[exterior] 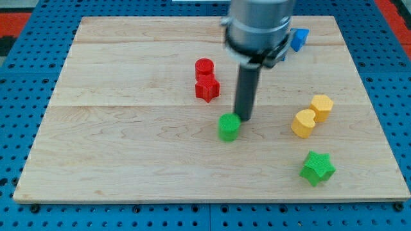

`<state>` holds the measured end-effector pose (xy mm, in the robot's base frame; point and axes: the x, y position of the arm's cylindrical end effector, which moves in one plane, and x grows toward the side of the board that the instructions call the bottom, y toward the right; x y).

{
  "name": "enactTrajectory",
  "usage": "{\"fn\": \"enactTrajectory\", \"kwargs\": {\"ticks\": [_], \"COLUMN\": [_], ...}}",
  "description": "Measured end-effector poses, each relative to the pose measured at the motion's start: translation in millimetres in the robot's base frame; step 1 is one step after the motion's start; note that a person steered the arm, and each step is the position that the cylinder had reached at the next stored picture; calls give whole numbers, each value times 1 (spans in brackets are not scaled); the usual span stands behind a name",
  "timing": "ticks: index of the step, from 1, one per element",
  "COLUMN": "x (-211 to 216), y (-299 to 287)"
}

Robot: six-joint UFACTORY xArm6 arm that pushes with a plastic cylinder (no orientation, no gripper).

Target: Slide the green circle to the green star

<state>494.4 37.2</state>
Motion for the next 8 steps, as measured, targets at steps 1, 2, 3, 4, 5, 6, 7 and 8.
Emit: {"fn": "enactTrajectory", "kwargs": {"ticks": [1, 2, 3, 4, 5, 6, 7, 8], "x": [-2, 0, 52, 57, 56, 21, 18, 56], "y": [-16, -61, -81, -2, -33, -28, -11, 47]}}
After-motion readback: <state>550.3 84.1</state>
